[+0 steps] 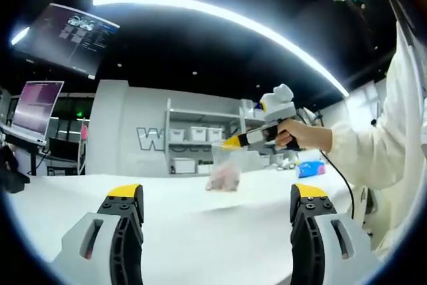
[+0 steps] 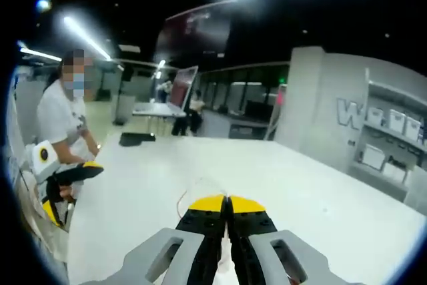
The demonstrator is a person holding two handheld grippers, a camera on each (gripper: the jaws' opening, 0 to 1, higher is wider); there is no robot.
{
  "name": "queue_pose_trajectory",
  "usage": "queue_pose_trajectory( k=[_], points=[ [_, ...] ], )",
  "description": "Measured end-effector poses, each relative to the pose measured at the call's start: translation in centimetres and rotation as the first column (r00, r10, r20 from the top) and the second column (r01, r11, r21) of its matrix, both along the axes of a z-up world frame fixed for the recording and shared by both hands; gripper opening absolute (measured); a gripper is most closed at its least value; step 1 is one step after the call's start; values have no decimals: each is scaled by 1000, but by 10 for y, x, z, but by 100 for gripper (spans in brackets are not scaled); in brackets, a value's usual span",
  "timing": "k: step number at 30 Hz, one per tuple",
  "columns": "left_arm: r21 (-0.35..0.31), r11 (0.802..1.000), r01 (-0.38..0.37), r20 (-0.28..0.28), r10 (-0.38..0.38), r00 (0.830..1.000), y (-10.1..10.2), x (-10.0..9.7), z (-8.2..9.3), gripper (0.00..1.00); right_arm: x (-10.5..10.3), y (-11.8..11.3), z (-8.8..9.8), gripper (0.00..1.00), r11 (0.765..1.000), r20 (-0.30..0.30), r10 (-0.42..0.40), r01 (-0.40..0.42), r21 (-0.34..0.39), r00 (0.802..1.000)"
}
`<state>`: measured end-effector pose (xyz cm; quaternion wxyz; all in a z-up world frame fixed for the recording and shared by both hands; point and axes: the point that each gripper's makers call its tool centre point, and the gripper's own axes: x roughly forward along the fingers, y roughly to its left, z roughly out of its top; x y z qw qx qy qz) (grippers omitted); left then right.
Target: Open the resealable bag by pulling the two sides of the seal apart until the entire bag opening is separated and visibly accessible.
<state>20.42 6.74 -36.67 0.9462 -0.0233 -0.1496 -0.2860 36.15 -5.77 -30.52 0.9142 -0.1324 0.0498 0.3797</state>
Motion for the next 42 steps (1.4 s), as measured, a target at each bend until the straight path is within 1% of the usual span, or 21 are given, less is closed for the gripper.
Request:
queue_pose_trajectory(
  k=[6, 13, 24, 36, 42],
  points=[
    [-2, 1000, 6, -1, -6, 1000, -1, 0, -1, 89, 10, 0, -2, 0, 1000, -8, -9, 9, -2, 1000],
    [-5, 1000, -11, 5, 11, 1000, 5, 2, 2, 88, 24, -2, -3, 0, 1000, -14, -23, 23, -15, 1000],
    [0, 1000, -16, -8, 16, 1000, 7, 4, -3, 88, 42, 0, -7, 0, 999, -15, -43, 42, -35, 999],
    [1, 1000, -20, -9, 20, 1000, 8, 5, -4, 88, 67, -14, -7, 0, 994, -1, -91, 91, -68, 996],
    [10, 1000, -21, -13, 21, 1000, 7, 5, -6, 87, 76, -20, -6, 0, 992, -3, -111, 111, -58, 994]
  ],
)
